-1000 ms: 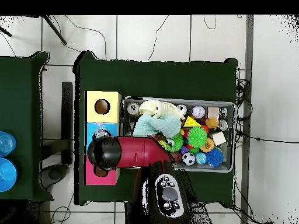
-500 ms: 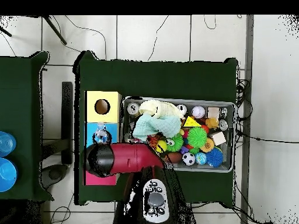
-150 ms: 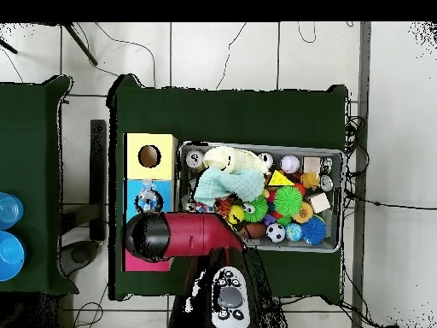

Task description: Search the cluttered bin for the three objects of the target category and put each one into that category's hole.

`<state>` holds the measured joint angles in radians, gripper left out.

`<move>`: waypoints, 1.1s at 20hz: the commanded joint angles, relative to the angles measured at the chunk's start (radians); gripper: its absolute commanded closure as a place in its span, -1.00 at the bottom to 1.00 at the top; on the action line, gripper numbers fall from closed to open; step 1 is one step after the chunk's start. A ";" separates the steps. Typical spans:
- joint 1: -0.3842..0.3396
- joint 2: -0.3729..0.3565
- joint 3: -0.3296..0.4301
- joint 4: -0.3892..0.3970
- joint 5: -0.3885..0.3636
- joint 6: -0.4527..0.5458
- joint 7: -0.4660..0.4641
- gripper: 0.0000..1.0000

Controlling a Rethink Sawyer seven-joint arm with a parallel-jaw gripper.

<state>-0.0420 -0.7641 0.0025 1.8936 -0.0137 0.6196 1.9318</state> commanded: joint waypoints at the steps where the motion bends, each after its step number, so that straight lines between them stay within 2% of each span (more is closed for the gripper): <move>1: -0.054 -0.031 -0.003 0.046 0.015 0.111 0.092 1.00; 5: -0.096 -0.076 0.018 0.042 0.042 0.181 0.068 1.00; 9: -0.065 -0.133 0.018 0.029 0.072 0.264 0.127 1.00; 18: -0.019 -0.113 0.031 0.003 0.159 0.287 0.212 1.00; 22: 0.028 -0.066 0.031 0.007 0.206 0.211 0.263 1.00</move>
<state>-0.0519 -0.8798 -0.0075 1.8957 0.1176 0.8253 1.9318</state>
